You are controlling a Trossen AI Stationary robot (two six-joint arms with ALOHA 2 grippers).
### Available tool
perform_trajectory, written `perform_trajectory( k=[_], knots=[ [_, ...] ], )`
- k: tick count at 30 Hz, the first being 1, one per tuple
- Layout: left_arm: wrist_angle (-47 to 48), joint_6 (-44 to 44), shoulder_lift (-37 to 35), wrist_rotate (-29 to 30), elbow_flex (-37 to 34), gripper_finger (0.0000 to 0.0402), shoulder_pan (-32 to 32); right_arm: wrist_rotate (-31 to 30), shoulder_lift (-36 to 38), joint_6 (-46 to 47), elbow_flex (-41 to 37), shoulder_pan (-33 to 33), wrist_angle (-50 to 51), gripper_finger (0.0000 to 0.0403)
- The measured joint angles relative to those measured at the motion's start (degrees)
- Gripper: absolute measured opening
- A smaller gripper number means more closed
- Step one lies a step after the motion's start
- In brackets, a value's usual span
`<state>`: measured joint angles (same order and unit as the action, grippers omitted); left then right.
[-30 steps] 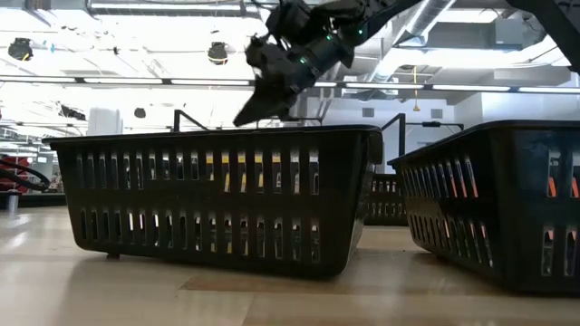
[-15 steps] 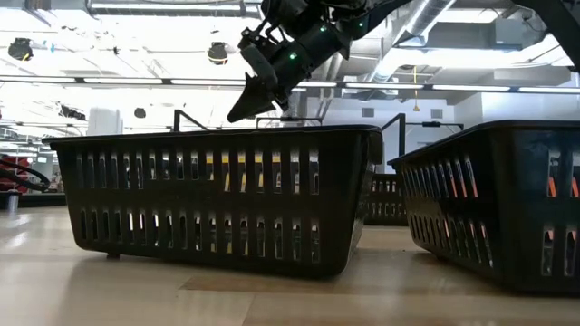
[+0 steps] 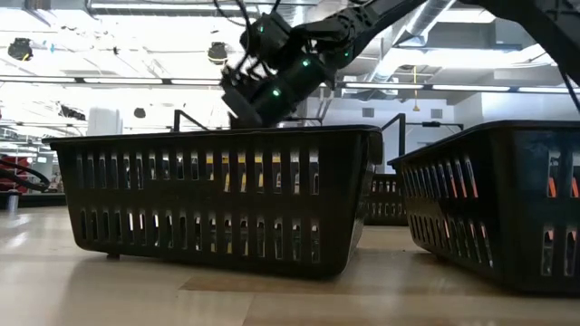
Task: Stack baskets on shelf by color
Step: Move the stacked yellow bin on the left of the shelf, then put the top black bin on the shelf
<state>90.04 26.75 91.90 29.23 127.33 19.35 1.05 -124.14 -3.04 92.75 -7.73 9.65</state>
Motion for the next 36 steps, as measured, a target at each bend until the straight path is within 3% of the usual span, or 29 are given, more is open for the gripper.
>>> perform_trajectory(
  k=[21,29,36],
  knots=[
    [0.0,-0.7,0.0,-0.1,0.0,0.0199,0.0,-3.6,0.2,-3.6,0.6,-5.9,-0.3,0.0000],
    [0.0,-0.8,0.0,-0.4,0.0,0.0199,0.0,-4.1,0.2,-5.0,0.6,-8.0,6.1,0.0000],
    [0.0,-1.7,0.0,-0.4,0.0,0.0199,0.0,-3.5,1.9,-5.0,0.6,-5.9,9.3,0.0000]
  ],
)
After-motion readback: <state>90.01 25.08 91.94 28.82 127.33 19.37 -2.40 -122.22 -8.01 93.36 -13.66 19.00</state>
